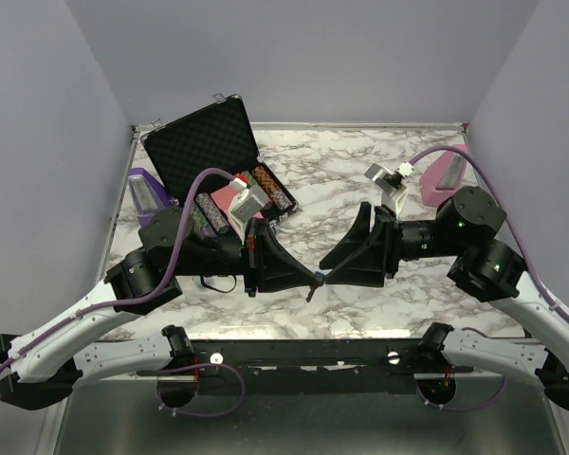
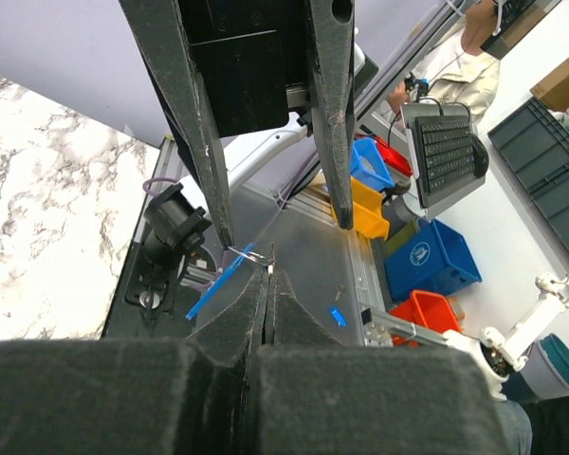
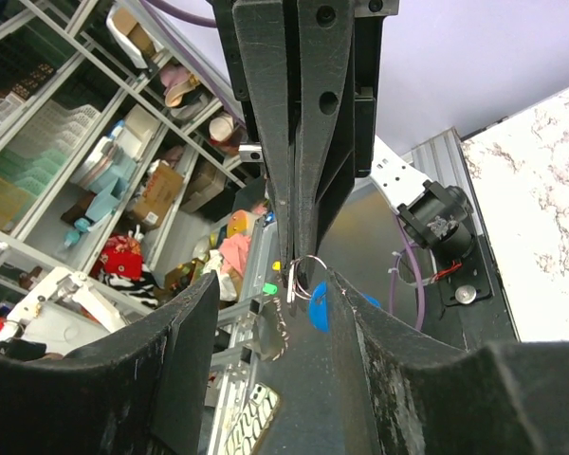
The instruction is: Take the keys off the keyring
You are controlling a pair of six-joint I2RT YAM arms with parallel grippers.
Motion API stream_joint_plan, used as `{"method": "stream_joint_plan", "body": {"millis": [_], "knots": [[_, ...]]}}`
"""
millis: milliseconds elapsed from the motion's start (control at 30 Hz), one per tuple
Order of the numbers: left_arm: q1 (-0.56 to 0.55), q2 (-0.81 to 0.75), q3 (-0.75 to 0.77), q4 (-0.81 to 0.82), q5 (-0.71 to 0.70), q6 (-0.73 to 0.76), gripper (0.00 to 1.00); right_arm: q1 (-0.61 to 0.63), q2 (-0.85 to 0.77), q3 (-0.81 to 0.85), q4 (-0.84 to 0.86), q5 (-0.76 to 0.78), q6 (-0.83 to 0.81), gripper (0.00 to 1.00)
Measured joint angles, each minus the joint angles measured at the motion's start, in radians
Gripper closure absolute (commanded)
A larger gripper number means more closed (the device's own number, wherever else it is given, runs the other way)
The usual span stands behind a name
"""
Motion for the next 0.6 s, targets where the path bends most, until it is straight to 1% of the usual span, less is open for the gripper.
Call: {"method": "stream_joint_plan", "body": {"millis": [67, 167, 300, 500, 600], "knots": [[0.0, -0.002, 0.0, 0.0, -0.001, 0.0, 1.0, 0.0, -0.001, 0.0, 0.0, 0.001, -0.001, 0.39], [0.0, -0.007, 0.0, 0.0, -0.014, 0.003, 1.0, 0.0, -0.011, 0.0, -0.004, 0.019, -0.005, 0.39], [0.0, -0.017, 0.0, 0.0, -0.034, 0.01, 1.0, 0.0, -0.05, -0.011, 0.003, 0.093, -0.001, 0.38], [0.0, -0.022, 0.0, 0.005, -0.048, 0.014, 1.0, 0.0, -0.148, -0.131, 0.093, 0.203, 0.056, 0.39], [0.0, -0.022, 0.0, 0.027, -0.052, 0.014, 1.0, 0.0, -0.16, -0.182, 0.161, 0.229, 0.095, 0.43]]}}
